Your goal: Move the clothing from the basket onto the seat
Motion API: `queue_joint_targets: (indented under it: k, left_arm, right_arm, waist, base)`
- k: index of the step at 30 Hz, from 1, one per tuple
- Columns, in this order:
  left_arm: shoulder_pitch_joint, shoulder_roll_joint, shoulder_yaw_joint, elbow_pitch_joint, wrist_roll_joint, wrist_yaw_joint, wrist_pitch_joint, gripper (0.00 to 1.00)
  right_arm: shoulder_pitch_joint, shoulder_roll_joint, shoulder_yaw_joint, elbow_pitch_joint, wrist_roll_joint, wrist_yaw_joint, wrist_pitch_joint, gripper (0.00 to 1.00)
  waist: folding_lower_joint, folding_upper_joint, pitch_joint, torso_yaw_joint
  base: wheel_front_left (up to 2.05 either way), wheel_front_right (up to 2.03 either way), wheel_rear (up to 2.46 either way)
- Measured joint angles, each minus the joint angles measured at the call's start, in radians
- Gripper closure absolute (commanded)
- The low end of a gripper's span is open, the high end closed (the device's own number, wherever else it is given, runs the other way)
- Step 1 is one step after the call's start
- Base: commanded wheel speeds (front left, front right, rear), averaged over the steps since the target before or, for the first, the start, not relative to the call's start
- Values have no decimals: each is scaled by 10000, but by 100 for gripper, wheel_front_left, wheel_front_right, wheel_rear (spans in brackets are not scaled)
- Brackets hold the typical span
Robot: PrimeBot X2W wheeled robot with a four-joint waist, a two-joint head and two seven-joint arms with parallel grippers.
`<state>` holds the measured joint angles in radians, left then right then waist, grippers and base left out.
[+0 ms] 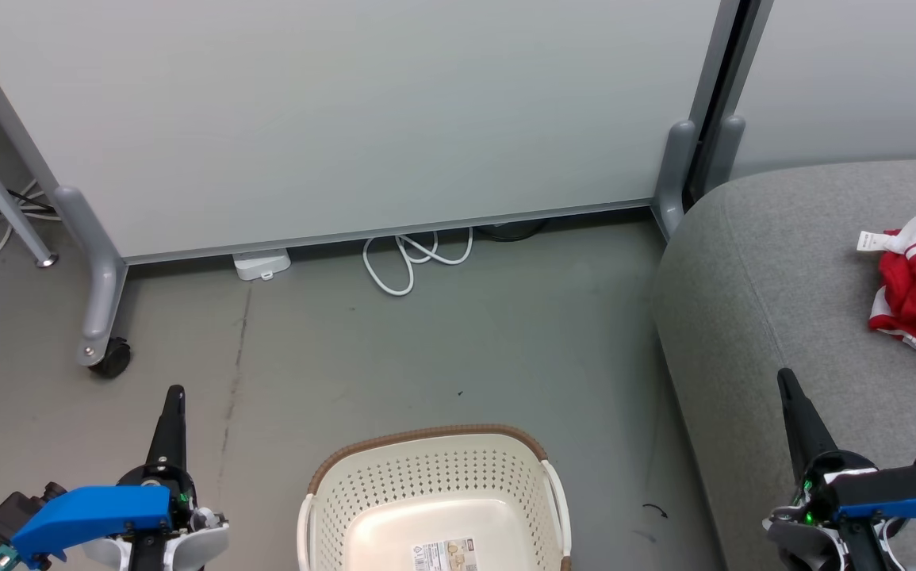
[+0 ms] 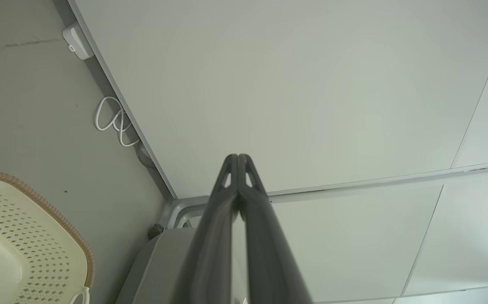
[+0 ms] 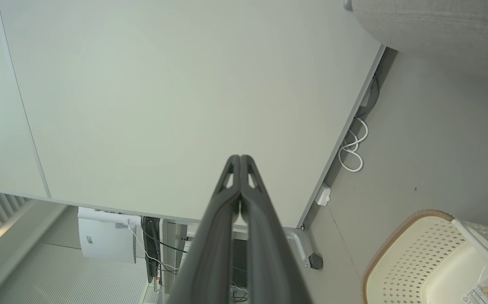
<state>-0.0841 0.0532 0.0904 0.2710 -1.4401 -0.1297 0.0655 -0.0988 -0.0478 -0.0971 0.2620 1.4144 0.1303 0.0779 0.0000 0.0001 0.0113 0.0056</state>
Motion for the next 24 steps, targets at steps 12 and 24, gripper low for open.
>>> queue_joint_targets:
  k: [12, 24]
  left_arm:
    - [-65, -12, 109, -111, -784, 0, 215, 100]
    - [-163, -21, 211, -217, -1498, 0, 435, 100]
  right_arm:
    - [-10, -2, -77, -75, 886, 0, 178, 100]
    - [-18, -4, -146, -142, 1732, 0, 313, 100]
  waist:
    - [0, 0, -36, -25]
    - [0, 0, -72, -50]
  base:
    - [0, 0, 0]
    - [0, 0, 0]
